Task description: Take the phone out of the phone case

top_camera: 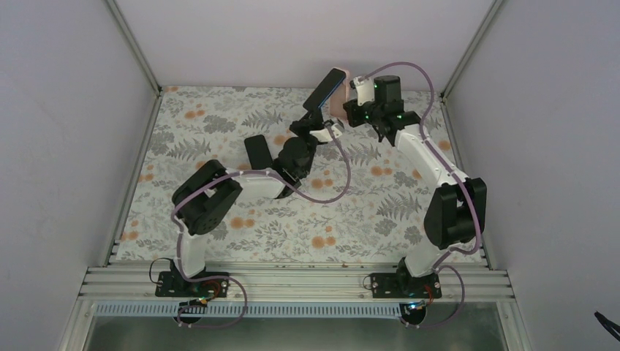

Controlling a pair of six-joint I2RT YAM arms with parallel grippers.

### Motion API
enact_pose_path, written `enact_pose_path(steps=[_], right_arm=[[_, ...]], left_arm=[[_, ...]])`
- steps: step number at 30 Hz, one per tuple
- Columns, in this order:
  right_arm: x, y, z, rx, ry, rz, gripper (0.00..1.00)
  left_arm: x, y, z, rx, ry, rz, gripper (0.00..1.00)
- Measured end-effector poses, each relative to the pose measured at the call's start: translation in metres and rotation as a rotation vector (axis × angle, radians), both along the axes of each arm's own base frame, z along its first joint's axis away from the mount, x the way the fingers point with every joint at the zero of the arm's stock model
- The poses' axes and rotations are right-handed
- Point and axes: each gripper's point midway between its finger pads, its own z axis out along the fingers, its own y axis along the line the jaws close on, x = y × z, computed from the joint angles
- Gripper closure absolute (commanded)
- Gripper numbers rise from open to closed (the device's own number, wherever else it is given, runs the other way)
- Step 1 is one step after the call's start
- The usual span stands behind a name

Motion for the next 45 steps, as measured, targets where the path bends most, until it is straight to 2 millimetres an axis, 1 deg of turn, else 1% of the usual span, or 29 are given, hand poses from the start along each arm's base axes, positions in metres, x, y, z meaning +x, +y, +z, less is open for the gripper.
enact_pose_path(steps=[5,7,10,12,15,18,22,24,25,27,28,30,32,35,37,38,40,43,45], right_arm=[[-0.002,-0.015,-0.002,-0.117,-0.048,-0.009,0.97],[-0.004,-0.018,-0.004,-0.147,-0.052,-0.006,0.97],[-0.007,-0.026,-0.014,-0.181,-0.036,-0.004,0.97],[-0.009,-0.034,-0.024,-0.201,-0.013,-0.003,0.97],[-0.015,-0.052,-0.044,-0.232,0.052,-0.024,0.97],[-0.020,-0.066,-0.058,-0.247,0.100,-0.046,0.97],[-0.026,-0.081,-0.067,-0.254,0.147,-0.047,0.97],[-0.031,-0.084,-0.072,-0.254,0.177,-0.025,0.97],[-0.035,-0.086,-0.076,-0.252,0.200,-0.014,0.97],[-0.045,-0.091,-0.087,-0.246,0.255,0.018,0.96],[-0.051,-0.093,-0.092,-0.236,0.286,0.036,0.97],[-0.065,-0.099,-0.104,-0.211,0.349,0.073,0.96],[-0.083,-0.101,-0.120,-0.180,0.419,0.115,0.96],[-0.113,-0.101,-0.150,-0.139,0.542,0.178,0.96],[-0.134,-0.096,-0.166,-0.114,0.618,0.223,0.96],[-0.144,-0.094,-0.173,-0.100,0.654,0.244,0.96],[-0.158,-0.091,-0.181,-0.078,0.702,0.268,0.96],[-0.161,-0.092,-0.183,-0.057,0.718,0.264,0.96],[-0.158,-0.097,-0.182,-0.045,0.714,0.248,0.96]], left_arm=[[-0.010,0.011,0.000,0.027,0.044,-0.014,0.98],[-0.015,0.016,-0.003,0.044,0.061,-0.018,0.98],[-0.024,0.022,-0.010,0.073,0.084,-0.029,0.98],[-0.032,0.026,-0.017,0.099,0.103,-0.036,0.98],[-0.039,0.045,-0.025,0.122,0.128,0.021,0.98],[-0.050,0.060,-0.029,0.144,0.142,0.052,0.98],[-0.070,0.062,-0.032,0.177,0.157,0.045,0.98],[-0.080,0.067,-0.039,0.211,0.165,0.042,0.98],[-0.085,0.073,-0.044,0.236,0.168,0.047,0.98],[-0.093,0.091,-0.058,0.297,0.171,0.078,0.98],[-0.098,0.105,-0.067,0.338,0.170,0.099,0.98],[-0.104,0.134,-0.084,0.417,0.179,0.150,0.98],[-0.109,0.171,-0.100,0.495,0.194,0.222,0.98],[-0.119,0.218,-0.107,0.541,0.203,0.320,0.98],[-0.128,0.242,-0.109,0.550,0.201,0.367,0.97],[-0.132,0.251,-0.111,0.555,0.203,0.384,0.97],[-0.141,0.266,-0.120,0.578,0.212,0.405,0.97],[-0.149,0.282,-0.139,0.629,0.257,0.426,0.97],[-0.147,0.289,-0.144,0.633,0.272,0.443,0.97]])
